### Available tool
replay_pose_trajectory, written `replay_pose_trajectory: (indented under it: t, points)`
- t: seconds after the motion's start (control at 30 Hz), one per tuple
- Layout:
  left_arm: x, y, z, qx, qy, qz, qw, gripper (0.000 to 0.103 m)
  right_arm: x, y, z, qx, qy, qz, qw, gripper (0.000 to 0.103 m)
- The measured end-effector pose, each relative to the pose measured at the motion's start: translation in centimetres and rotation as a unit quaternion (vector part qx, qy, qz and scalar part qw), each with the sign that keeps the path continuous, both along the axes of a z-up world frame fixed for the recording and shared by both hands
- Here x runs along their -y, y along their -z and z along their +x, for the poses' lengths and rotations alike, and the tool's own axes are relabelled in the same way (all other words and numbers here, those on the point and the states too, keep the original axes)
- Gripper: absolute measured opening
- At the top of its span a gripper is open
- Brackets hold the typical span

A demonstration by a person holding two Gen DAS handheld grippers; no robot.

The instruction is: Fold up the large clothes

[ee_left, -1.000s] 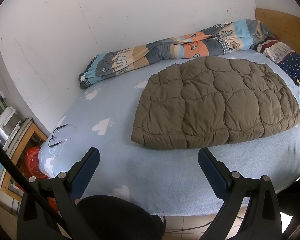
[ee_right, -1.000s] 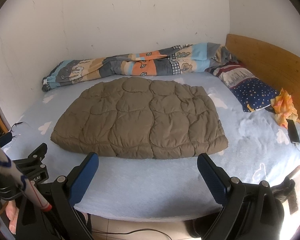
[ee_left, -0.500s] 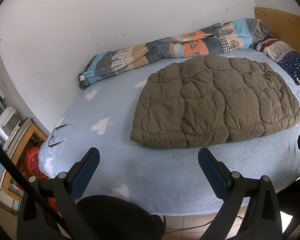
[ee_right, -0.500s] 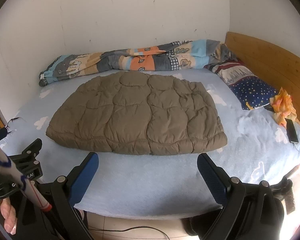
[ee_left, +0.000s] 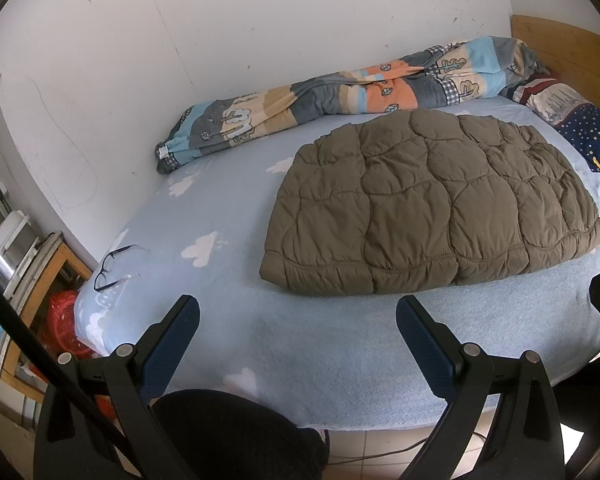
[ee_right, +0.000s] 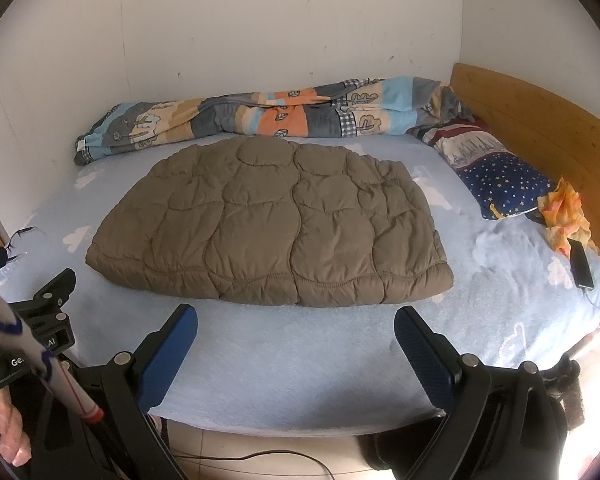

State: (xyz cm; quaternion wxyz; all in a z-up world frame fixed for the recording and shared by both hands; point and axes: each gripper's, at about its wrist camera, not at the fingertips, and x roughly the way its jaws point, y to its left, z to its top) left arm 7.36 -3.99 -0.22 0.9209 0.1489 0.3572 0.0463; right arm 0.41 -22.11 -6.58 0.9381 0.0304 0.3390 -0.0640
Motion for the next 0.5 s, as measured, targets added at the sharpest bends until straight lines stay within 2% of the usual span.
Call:
replay_pose_trajectory:
  t: [0.5]
  points:
    - [0.13, 0.43, -0.09, -0.004, 0.002, -0.003, 1.0000, 0.098, 0.27, 0.13, -0.02, -0.001, -0.001, -0.001, 1.000, 0.101]
